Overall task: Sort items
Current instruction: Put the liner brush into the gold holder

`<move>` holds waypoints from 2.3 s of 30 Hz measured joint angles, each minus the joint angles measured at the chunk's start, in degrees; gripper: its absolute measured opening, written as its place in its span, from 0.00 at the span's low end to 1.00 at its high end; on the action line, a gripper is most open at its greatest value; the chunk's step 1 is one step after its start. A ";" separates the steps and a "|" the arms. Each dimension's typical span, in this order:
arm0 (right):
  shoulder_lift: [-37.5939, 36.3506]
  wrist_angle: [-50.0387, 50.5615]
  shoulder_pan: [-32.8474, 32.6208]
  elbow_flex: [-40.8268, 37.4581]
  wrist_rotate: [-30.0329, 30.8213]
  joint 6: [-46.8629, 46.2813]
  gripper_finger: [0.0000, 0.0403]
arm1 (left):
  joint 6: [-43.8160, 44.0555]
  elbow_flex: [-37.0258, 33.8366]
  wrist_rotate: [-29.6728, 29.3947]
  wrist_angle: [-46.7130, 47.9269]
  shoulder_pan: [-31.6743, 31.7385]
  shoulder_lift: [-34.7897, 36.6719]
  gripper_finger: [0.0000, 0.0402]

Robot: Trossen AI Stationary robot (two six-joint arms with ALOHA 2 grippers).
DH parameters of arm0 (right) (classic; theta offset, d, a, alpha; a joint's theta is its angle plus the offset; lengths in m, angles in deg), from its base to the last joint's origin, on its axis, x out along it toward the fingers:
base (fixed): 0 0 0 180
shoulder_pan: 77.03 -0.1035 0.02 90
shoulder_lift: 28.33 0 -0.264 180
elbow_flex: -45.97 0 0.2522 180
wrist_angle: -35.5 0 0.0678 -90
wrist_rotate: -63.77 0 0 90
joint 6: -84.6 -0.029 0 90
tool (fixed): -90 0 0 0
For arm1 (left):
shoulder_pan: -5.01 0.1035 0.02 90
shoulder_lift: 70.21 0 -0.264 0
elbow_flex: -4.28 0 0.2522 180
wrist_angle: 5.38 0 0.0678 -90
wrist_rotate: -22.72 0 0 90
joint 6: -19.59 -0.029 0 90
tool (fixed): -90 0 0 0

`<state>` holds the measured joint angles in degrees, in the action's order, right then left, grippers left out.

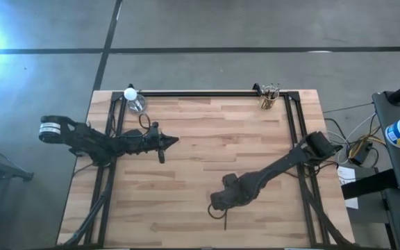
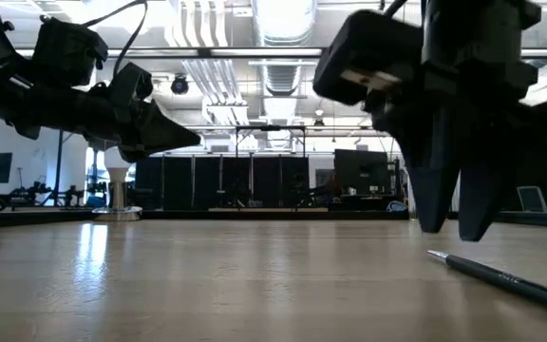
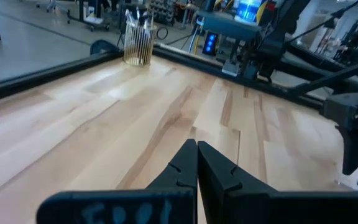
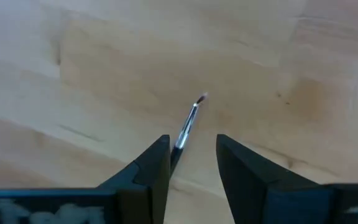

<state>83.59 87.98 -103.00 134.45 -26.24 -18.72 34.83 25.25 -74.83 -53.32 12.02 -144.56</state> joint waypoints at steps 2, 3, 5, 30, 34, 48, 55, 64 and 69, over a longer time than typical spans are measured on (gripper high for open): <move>0.67 -0.06 0.02 0.00 0.37 0.03 0.29 | 0.79 -0.03 0.00 1.16 -0.15 0.00 0.01; 0.88 0.09 0.08 0.00 0.76 0.15 0.28 | 1.19 -0.07 -0.02 1.58 -0.31 0.00 0.01; 1.43 -0.04 0.25 0.02 1.56 0.21 0.26 | 1.42 -0.13 -0.02 2.08 -0.80 -0.06 0.01; 2.03 4.64 1.87 0.01 4.85 11.16 0.03 | 1.39 -0.50 -4.48 2.18 -4.09 -0.11 0.01; 1.19 4.99 2.99 -0.17 8.20 15.77 0.02 | 1.40 -0.50 -4.46 2.15 -4.08 -0.11 0.01; -9.38 4.03 8.51 -0.13 19.09 35.21 0.02 | 1.45 -0.50 -4.37 2.15 -4.07 -0.11 0.01; -19.86 4.20 15.64 -1.30 26.53 54.19 0.02 | 1.42 -0.50 -4.37 2.16 -4.07 -0.11 0.01; -40.25 -7.15 29.19 -18.04 31.75 76.78 0.02 | 1.10 -0.79 -5.50 2.38 -4.07 -0.09 0.01; -51.97 -30.67 40.62 -31.77 32.06 88.92 0.02 | 0.96 -0.79 -6.81 2.39 -4.04 -0.09 0.01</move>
<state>31.63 57.31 -62.38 102.68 5.82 70.20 35.79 24.46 -81.64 -50.93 7.97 -144.64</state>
